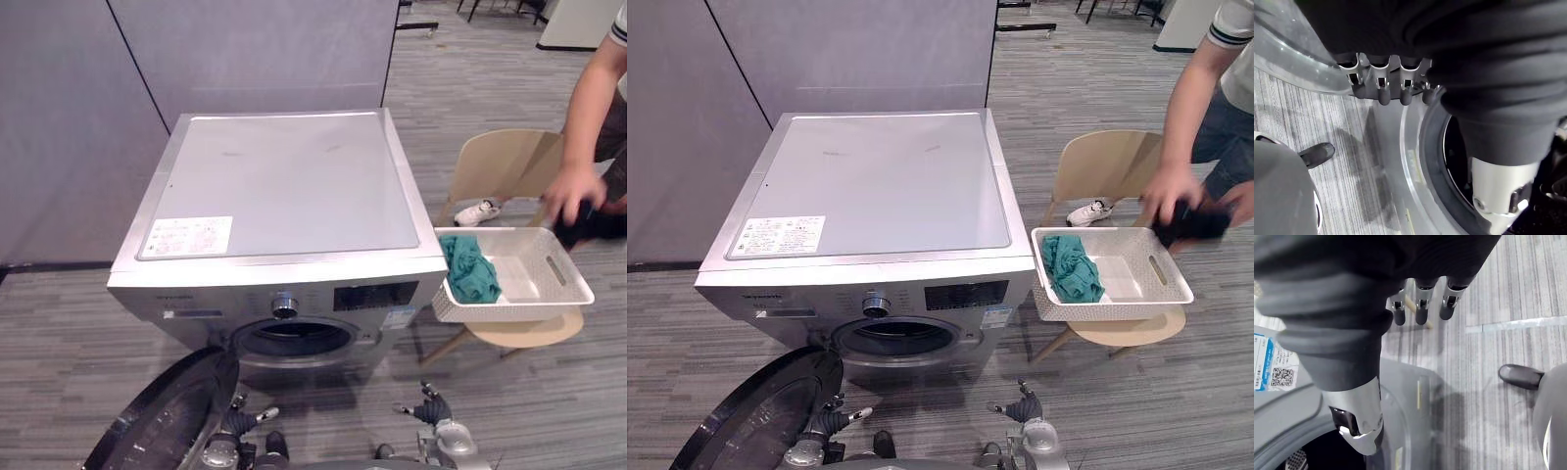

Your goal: Pick up the laundry basket with both hands and put the clothes into the washing machine.

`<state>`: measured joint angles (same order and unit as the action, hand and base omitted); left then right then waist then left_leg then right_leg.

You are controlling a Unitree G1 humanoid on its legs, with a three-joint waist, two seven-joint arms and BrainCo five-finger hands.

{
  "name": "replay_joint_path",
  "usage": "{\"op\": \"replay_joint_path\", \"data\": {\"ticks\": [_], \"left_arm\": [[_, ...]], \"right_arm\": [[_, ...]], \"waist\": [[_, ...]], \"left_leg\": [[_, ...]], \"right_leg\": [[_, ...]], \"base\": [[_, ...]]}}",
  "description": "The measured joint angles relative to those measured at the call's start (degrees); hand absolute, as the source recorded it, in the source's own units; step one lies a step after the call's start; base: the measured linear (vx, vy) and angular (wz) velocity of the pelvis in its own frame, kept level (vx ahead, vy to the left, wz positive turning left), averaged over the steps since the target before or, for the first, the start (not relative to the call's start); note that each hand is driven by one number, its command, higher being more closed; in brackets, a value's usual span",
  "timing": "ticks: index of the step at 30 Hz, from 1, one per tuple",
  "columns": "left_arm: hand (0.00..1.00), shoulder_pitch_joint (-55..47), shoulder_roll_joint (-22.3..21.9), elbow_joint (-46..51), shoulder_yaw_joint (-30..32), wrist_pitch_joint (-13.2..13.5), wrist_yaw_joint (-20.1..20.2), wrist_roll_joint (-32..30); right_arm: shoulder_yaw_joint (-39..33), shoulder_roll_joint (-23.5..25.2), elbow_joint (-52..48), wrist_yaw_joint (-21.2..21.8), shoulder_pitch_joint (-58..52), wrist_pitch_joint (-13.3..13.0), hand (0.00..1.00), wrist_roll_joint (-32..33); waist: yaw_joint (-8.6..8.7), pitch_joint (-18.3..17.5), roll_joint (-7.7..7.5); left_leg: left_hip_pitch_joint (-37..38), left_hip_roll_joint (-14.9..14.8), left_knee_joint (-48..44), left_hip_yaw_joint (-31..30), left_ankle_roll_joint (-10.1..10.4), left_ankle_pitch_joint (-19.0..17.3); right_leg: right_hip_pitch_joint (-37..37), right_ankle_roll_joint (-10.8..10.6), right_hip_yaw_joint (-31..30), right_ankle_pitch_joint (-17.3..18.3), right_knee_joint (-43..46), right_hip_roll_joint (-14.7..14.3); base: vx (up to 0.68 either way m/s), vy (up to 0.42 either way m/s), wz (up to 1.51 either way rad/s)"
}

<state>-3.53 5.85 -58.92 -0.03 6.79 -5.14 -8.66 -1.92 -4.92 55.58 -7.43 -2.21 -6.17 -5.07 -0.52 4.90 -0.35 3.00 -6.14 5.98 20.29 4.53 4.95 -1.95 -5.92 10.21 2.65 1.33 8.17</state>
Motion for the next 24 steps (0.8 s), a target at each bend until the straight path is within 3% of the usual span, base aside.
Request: {"op": "replay_joint_path", "data": {"ticks": [3,5,6,7,13,15,16,17,18,20,23,24], "left_arm": [[0.00,0.3,-0.3,-0.1,-0.6,0.0,0.1,-1.0],[0.00,0.3,-0.6,-0.1,-0.5,0.1,0.0,-1.0],[0.00,0.5,-0.7,-0.1,-0.6,0.1,0.0,-1.0],[0.00,0.6,-0.7,-0.1,-0.8,0.1,0.0,-1.0],[0.00,2.4,-0.9,-0.1,-2.6,0.0,0.0,-1.0],[0.00,4.1,-1.2,-0.2,-2.6,-0.1,0.0,-1.0],[0.00,4.6,-1.2,-0.2,-2.6,-0.1,0.0,-1.0],[0.00,5.5,-1.3,-0.2,-2.2,-0.1,-0.1,-1.1],[0.00,6.8,-0.8,-0.1,-2.1,-0.2,0.0,-1.1],[0.00,7.5,-0.8,0.9,-2.0,-0.2,0.0,-1.1],[0.00,5.7,-1.0,1.0,-1.6,-0.1,0.0,-1.0],[0.00,5.5,-0.9,0.9,-1.5,-0.2,0.0,-1.0]], "right_arm": [[-0.3,-0.1,0.1,0.0,0.0,0.0,0.00,0.1],[-0.3,-0.3,0.1,-0.1,0.1,0.0,0.00,0.2],[-0.3,-0.4,-0.1,-0.1,0.5,0.0,0.00,0.4],[-0.3,-0.4,-0.2,-0.1,0.5,-0.1,0.00,0.5],[-1.2,0.1,-0.9,-0.1,1.2,-0.1,0.00,1.6],[-1.5,-0.2,-0.8,-0.2,3.1,-0.1,0.00,1.7],[-1.4,-0.2,-0.8,-0.2,3.6,-0.1,0.00,1.7],[-0.9,0.1,-0.9,-0.2,5.0,-0.1,0.00,1.7],[-0.5,0.0,-1.6,-0.2,5.5,-0.1,0.00,1.7],[-0.7,-0.3,-2.0,-0.3,5.6,-0.1,0.00,1.7],[1.1,-0.9,-0.9,-0.2,6.5,-0.1,0.00,1.7],[1.3,-0.9,-0.8,-0.1,6.8,-0.1,0.00,1.6]], "waist": [[-0.06,0.0,0.02],[-0.29,-0.3,-0.13],[-0.39,-0.4,-0.12],[-0.24,-0.4,-0.09],[-0.24,0.1,-0.69],[0.14,1.1,0.38],[0.06,1.4,0.80],[-0.03,2.0,1.24],[0.14,3.1,1.56],[0.77,4.1,0.69],[1.26,4.6,2.15],[1.33,4.9,1.96]], "left_leg": [[0.0,0.3,-0.2,0.3,0.1,-0.8],[-0.7,1.7,-0.5,-3.7,0.0,-1.8],[-1.5,3.4,-0.4,-8.8,-1.1,-2.6],[-1.8,3.5,-0.4,-8.8,-1.3,-2.8],[-4.6,4.0,-4.8,0.7,-2.5,-6.5],[-5.8,1.8,-10.3,6.8,-2.9,-10.5],[-6.1,0.8,-11.4,8.1,-3.1,-11.2],[-6.7,-1.6,-13.7,10.8,-3.8,-12.4],[-6.4,-3.0,-14.6,13.1,-4.1,-13.1],[-4.1,-3.0,-15.2,18.2,-2.7,-14.2],[0.2,-4.9,-15.7,30.0,-0.9,-16.6],[1.2,-4.7,-15.9,32.7,0.4,-17.0]], "right_leg": [[0.5,0.1,-2.5,-0.3,-0.6,-0.3],[2.1,-0.2,-4.5,-0.7,-0.6,-0.1],[3.5,-0.3,-6.3,-1.2,-1.0,0.0],[3.9,-0.2,-6.9,-1.4,-1.2,-0.1],[10.0,-1.7,-16.9,-5.3,-2.2,0.0],[12.6,-0.2,-18.9,-9.6,-2.7,-2.0],[13.2,1.2,-17.2,-11.4,-2.8,-3.0],[14.3,6.2,-9.3,-15.5,-4.2,-5.3],[14.7,11.5,1.9,-11.8,-2.5,-4.9],[15.6,14.4,17.1,-3.0,4.3,-2.7],[14.5,16.4,33.7,3.5,10.3,1.0],[14.7,15.7,35.6,3.5,11.0,1.5]], "base": [[-0.03,0.025,-0.20],[0.00,0.055,-0.47],[0.02,0.066,-0.52],[0.04,0.082,-0.49],[0.04,0.058,-0.91],[0.03,0.008,-1.44],[0.01,-0.021,-1.70],[-0.01,-0.108,-1.72],[-0.02,-0.127,-1.62],[-0.03,-0.088,-1.31],[0.03,-0.070,-2.00],[0.10,-0.138,-2.34]]}}
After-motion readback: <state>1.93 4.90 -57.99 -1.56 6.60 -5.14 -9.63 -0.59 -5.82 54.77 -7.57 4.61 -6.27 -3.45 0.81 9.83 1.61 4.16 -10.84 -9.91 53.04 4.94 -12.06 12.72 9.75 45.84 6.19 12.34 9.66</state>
